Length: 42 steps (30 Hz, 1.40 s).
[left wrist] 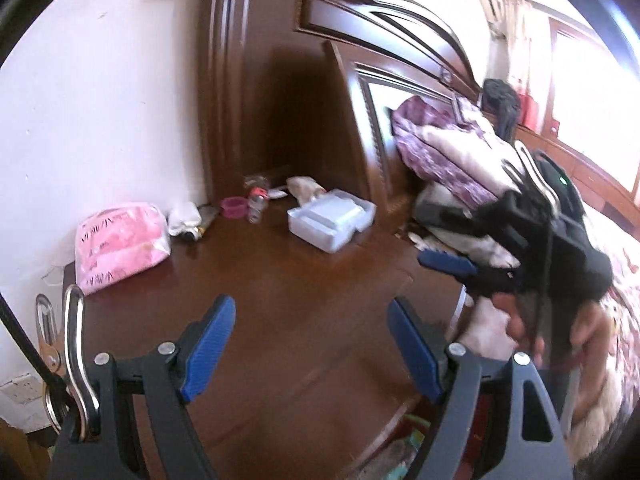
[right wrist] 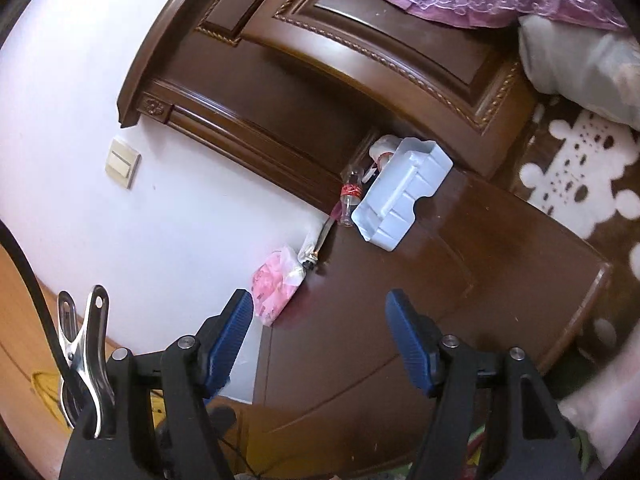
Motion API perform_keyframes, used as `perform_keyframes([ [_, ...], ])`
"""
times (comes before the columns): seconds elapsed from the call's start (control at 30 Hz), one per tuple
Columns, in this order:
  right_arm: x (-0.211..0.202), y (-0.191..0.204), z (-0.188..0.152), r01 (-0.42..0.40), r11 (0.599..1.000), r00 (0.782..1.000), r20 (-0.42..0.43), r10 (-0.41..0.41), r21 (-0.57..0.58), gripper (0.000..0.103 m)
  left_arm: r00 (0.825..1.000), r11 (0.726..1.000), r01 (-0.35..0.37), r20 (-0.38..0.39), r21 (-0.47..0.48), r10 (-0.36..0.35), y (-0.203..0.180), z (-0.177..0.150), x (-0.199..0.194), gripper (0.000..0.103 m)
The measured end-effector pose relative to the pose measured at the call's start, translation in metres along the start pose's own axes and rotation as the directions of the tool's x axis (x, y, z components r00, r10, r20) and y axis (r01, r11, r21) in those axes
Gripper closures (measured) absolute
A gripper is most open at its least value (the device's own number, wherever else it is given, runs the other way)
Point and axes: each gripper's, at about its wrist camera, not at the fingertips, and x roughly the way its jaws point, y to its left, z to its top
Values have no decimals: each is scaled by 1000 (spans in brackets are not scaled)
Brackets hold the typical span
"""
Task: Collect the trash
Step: 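Raise both open grippers out of the bin toward the white tray, then close both grippers together on the rim of the white plastic tray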
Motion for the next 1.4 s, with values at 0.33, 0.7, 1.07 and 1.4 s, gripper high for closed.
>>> perform_keyframes([
  [0.33,22,-33,19,75,988,997,-1,-75,137,32,997,990,-53,-60,-130,46,33,37,82,21],
  [0.7,47,-48,49,121,964,993,-15,-121,236,32,992,970,-111,-87,-215,94,49,74,162,21],
  [1.07,96,-40,62,173,964,985,-6,-175,202,32,987,954,-48,-159,-297,1,66,85,229,27],
  [1.4,120,-38,72,313,929,949,-89,-301,195,33,939,899,214,-173,-382,-297,73,72,250,44],
])
